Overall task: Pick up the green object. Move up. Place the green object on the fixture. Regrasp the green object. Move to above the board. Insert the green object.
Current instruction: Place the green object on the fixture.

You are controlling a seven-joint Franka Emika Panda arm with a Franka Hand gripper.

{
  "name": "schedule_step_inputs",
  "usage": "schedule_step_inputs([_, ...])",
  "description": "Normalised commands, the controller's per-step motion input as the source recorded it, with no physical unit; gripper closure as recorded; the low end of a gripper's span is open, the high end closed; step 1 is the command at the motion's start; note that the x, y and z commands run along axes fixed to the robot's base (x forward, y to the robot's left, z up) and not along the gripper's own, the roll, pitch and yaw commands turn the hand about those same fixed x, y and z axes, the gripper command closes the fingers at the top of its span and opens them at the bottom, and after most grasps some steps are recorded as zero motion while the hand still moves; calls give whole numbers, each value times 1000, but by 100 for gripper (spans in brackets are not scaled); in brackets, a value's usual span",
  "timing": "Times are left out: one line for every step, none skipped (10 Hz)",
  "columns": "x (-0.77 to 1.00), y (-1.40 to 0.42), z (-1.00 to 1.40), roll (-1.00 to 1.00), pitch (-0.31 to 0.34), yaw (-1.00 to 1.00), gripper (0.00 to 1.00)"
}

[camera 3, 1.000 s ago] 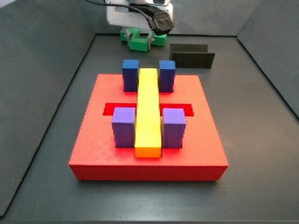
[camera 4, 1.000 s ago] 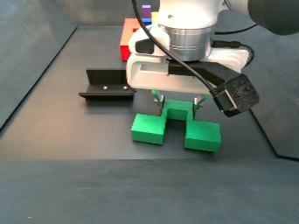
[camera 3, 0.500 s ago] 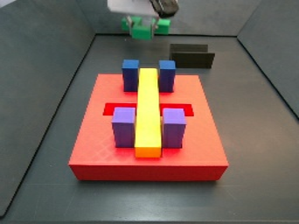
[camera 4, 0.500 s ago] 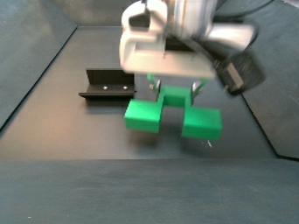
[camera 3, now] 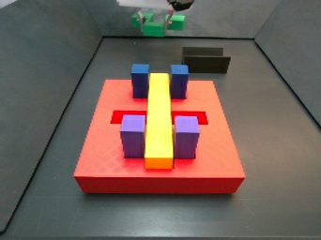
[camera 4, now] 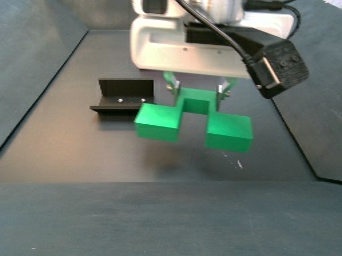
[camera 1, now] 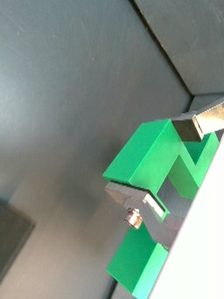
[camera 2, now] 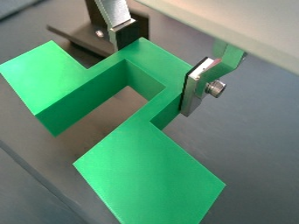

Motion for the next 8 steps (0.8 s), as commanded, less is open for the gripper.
schedule_step_inputs([563, 120, 223, -897, 0, -163, 100])
schedule_step_inputs([614, 123, 269, -934, 37, -191, 100])
schedule_step_inputs([651, 43, 160, -920, 0, -157, 100])
schedule_step_inputs([546, 0, 77, -820, -14, -60, 100])
schedule_step_inputs([503, -117, 143, -626, 0, 0, 100])
schedule_step_inputs([480, -214, 143, -391, 0, 0, 100])
schedule_step_inputs([560, -269, 83, -243, 49, 34, 100])
schedule_step_inputs([617, -269, 131, -263, 117, 46, 100])
